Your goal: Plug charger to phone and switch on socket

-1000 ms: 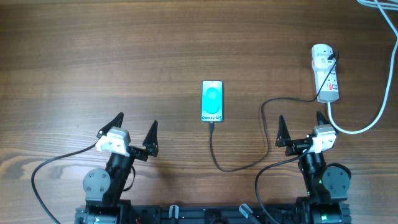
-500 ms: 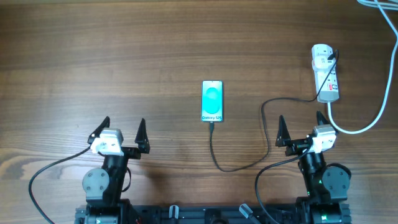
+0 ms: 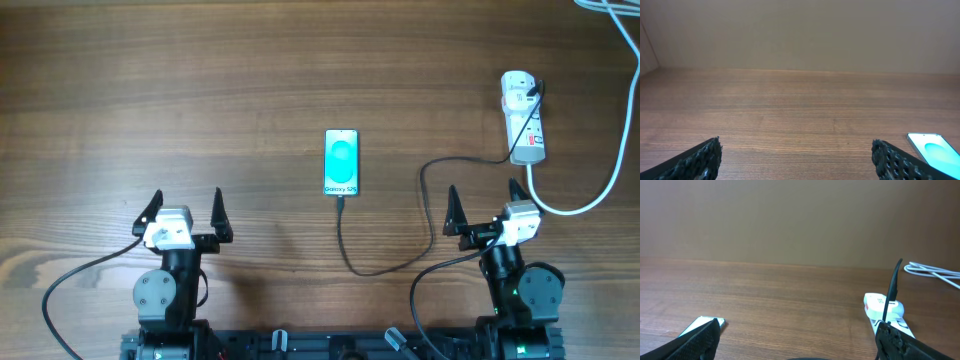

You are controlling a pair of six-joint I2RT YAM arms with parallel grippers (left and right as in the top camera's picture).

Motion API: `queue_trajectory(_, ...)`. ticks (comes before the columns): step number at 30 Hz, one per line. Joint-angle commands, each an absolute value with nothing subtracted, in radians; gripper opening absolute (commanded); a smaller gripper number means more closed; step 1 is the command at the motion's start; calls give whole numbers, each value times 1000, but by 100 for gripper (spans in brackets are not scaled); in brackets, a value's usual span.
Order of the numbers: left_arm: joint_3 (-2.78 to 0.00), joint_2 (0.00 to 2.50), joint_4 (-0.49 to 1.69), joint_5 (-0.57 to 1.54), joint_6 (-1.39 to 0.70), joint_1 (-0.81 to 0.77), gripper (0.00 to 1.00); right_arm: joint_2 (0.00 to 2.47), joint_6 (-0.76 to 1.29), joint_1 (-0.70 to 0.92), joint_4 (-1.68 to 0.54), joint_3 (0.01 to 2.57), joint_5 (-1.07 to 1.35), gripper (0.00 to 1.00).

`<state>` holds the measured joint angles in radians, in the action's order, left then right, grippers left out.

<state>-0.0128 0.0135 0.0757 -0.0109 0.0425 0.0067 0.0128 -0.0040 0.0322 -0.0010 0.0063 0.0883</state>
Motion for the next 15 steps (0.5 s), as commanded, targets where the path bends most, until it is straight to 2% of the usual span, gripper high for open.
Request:
queue_trajectory(1, -6, 2, 76, -24, 76, 2, 100, 4, 7, 38, 1, 5, 78, 100)
queue_trajectory(15, -6, 2, 77, -13, 75, -35, 100, 4, 7, 38, 1, 5, 78, 100)
